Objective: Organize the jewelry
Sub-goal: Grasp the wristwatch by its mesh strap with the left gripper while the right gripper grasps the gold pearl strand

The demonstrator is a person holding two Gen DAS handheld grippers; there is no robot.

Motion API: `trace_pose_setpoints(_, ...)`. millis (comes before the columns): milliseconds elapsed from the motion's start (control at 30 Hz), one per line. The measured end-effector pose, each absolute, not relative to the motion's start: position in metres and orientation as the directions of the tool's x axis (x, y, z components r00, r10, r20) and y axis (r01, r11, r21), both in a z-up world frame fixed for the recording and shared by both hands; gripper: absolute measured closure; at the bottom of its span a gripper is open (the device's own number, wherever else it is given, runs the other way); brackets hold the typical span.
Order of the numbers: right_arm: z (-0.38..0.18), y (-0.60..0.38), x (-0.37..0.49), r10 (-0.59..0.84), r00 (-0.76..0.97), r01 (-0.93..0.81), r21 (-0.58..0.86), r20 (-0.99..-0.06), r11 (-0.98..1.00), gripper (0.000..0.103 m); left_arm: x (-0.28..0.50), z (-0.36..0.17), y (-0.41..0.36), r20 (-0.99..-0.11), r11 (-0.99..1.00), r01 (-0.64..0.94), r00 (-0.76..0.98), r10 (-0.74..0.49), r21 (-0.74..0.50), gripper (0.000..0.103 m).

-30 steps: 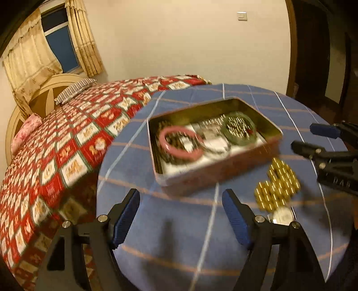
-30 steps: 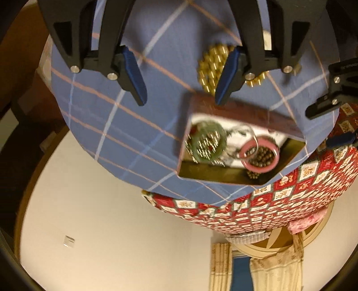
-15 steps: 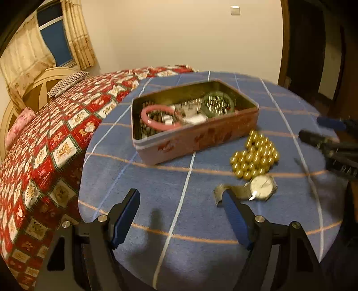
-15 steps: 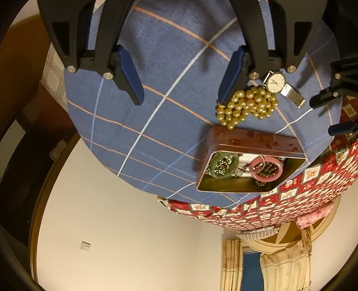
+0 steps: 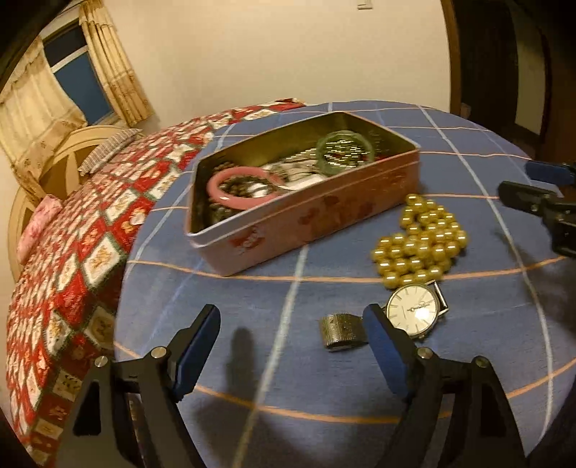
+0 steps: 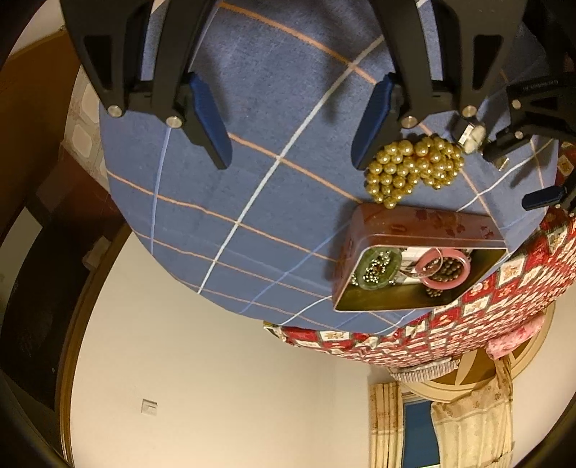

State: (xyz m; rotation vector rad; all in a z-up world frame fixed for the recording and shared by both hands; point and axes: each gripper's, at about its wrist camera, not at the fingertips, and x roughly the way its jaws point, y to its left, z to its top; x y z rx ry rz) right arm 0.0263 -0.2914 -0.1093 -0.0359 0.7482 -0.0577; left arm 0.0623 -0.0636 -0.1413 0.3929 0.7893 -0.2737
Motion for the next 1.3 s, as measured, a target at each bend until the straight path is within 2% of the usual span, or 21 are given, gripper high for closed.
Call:
trace_pose_setpoints(267,-0.112,-0.282,0.031,-0.026,0.72,0.006,-0.031,-0.693,0.999,0.031,0.08,-0.144,-0.028,-0.73,0.934,0.285,0.683,-0.041,0.214,0.019)
trace_pose_setpoints(433,-0.114,-0.267,0.04,0.033,0.705,-0.049,-0.003,-0.709,0.999,0.031,0.08,-0.145,-0.029,-0.736,0.936,0.303,0.673,-0.075,0.182,0.021)
trace_pose_setpoints(467,-0.114,-0.262,0.041,0.041,0.7,-0.068,-0.008,-0.713,0.998,0.031,0.078,-0.145,-0.031,-0.735,0.932,0.318,0.672,-0.091,0.175,0.034)
trace_pose_setpoints(500,-0.115,-0.258,0.043,0.046,0.696,-0.081,-0.014,-0.716,0.997,0.031,0.076,-0.145,-0.035,-0.738,0.925,0.346,0.664,-0.121,0.159,0.041)
trace_pose_setpoints(567,-0.117,-0.251,0.048,0.054,0.686,-0.101,-0.022,-0.726,0.995,0.031,0.071,-0.144,-0.042,-0.742,0.91,0.385,0.653,-0.152,0.152,0.069)
trace_pose_setpoints(600,-0.119,-0.248,0.051,0.056,0.678,-0.11,-0.026,-0.733,0.994,0.031,0.069,-0.144,-0.046,-0.744,0.901,0.407,0.647,-0.17,0.148,0.076)
trace_pose_setpoints(933,-0.128,-0.247,0.057,0.085,0.645,-0.134,-0.003,-0.76,0.991,0.031,0.062,-0.132,-0.045,-0.726,0.884,0.452,0.648,-0.232,0.121,0.085)
trace_pose_setpoints(1200,-0.131,-0.242,0.062,0.134,0.619,-0.171,0.033,-0.774,0.985,0.033,0.059,-0.107,-0.033,-0.691,0.892,0.441,0.676,-0.255,0.102,0.086)
trace_pose_setpoints(1233,-0.131,-0.243,0.062,0.143,0.617,-0.175,0.043,-0.774,0.984,0.038,0.059,-0.103,-0.032,-0.684,0.893,0.438,0.683,-0.255,0.104,0.086)
trace_pose_setpoints(1300,-0.13,-0.242,0.063,0.161,0.614,-0.185,0.058,-0.773,0.981,0.058,0.059,-0.097,-0.03,-0.676,0.895,0.434,0.69,-0.259,0.099,0.086)
